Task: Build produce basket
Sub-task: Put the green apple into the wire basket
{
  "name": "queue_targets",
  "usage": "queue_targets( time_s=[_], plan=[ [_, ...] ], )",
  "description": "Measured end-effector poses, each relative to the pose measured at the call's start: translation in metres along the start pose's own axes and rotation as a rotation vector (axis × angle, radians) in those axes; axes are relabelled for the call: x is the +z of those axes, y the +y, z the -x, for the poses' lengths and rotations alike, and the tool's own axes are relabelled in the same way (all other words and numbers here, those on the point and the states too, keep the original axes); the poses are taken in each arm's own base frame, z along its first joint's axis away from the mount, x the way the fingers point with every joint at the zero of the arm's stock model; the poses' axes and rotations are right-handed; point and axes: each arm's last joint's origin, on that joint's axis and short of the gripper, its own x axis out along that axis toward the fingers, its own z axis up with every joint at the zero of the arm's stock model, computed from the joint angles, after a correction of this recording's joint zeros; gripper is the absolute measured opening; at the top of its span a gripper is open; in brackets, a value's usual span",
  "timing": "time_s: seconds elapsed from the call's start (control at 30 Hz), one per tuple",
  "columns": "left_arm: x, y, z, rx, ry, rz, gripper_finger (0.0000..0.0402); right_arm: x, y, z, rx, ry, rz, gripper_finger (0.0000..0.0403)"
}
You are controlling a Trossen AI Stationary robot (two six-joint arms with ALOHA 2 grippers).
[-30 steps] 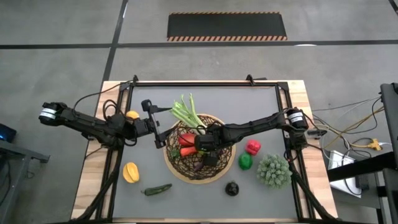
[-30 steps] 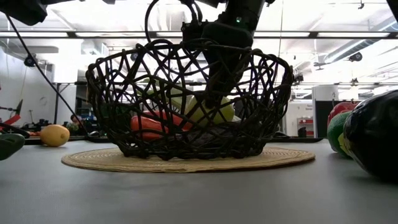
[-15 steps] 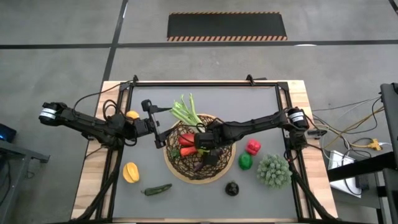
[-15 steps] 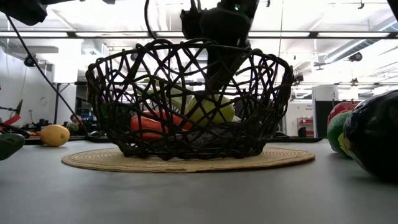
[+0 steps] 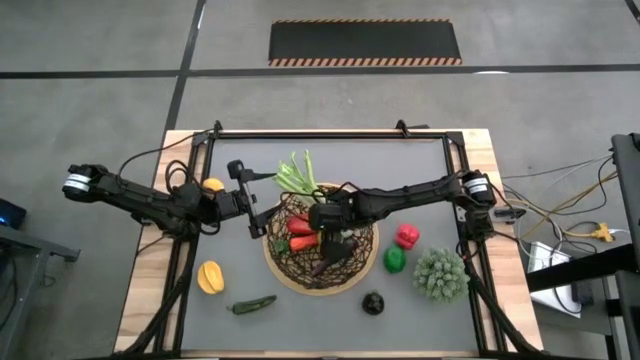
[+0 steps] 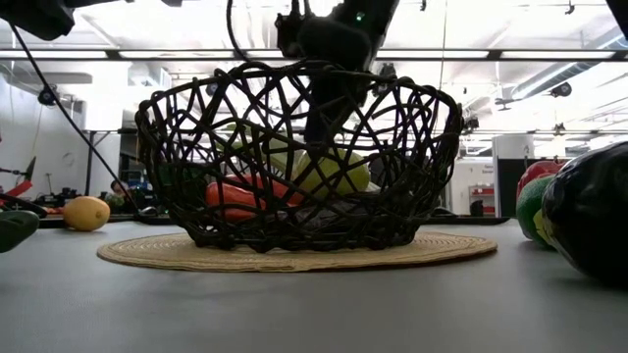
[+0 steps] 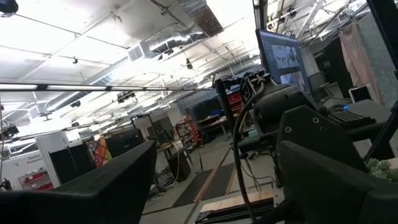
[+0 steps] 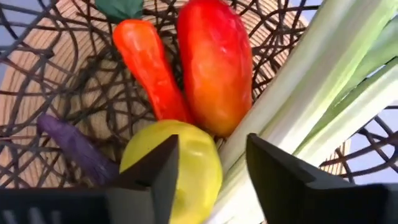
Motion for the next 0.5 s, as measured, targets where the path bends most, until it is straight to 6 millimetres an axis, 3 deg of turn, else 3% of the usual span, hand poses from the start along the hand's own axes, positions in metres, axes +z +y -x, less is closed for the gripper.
queue_targets(
  time_s=[0.27,0.5],
  plan=[
    [0.0,0.0,0.0,-0.001,0.0,-0.002,0.0321,-0.002,0.002,-0.008,0.007,-0.027,0.015,0.0071],
    [0.0,0.0,0.0,-0.001,0.0,-0.003,0.0321,-0.006,0.003,-0.015,0.011,-0.014,0.023,0.0026]
  ],
)
